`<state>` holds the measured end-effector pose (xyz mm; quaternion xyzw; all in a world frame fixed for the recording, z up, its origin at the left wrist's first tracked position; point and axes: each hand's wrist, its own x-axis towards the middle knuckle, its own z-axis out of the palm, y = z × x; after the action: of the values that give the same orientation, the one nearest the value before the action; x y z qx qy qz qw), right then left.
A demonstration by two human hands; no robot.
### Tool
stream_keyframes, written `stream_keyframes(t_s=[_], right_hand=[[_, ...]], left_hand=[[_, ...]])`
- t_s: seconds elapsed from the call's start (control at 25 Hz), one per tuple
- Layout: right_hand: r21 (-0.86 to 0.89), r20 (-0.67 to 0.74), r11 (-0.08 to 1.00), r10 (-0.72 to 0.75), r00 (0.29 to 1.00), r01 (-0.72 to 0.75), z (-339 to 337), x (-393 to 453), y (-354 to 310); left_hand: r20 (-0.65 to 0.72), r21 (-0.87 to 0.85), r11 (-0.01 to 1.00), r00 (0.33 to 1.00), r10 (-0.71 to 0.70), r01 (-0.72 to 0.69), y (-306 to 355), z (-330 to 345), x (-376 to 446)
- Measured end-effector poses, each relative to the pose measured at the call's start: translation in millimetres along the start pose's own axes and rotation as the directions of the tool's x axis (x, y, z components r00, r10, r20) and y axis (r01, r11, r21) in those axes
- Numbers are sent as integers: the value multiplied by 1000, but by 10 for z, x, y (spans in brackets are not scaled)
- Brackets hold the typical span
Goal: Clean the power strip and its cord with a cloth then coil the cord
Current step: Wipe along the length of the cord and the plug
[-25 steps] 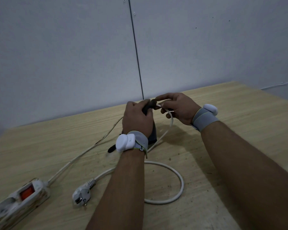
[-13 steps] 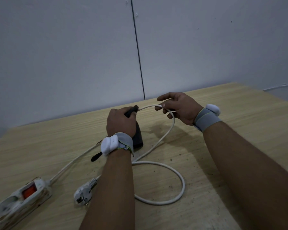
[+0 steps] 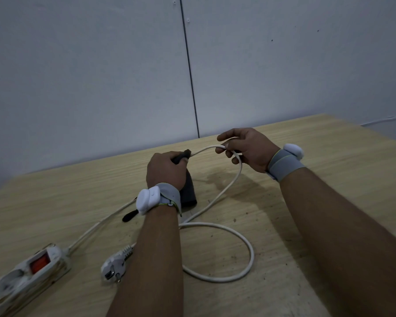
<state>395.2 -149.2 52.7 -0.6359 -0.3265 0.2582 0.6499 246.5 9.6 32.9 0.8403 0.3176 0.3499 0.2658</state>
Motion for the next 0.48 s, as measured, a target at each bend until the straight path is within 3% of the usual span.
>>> stream_keyframes(t_s=[0.28,0.48], right_hand=[[-101,-20,995,-11,1000,9,93,0,-5],[-47,-44,999,-5,999,3,111,-6,-42]], left_hand=[[44,-15,995,994,102,-102,239,144,-57],[70,28,998,996,47,-49,162,100,-50]])
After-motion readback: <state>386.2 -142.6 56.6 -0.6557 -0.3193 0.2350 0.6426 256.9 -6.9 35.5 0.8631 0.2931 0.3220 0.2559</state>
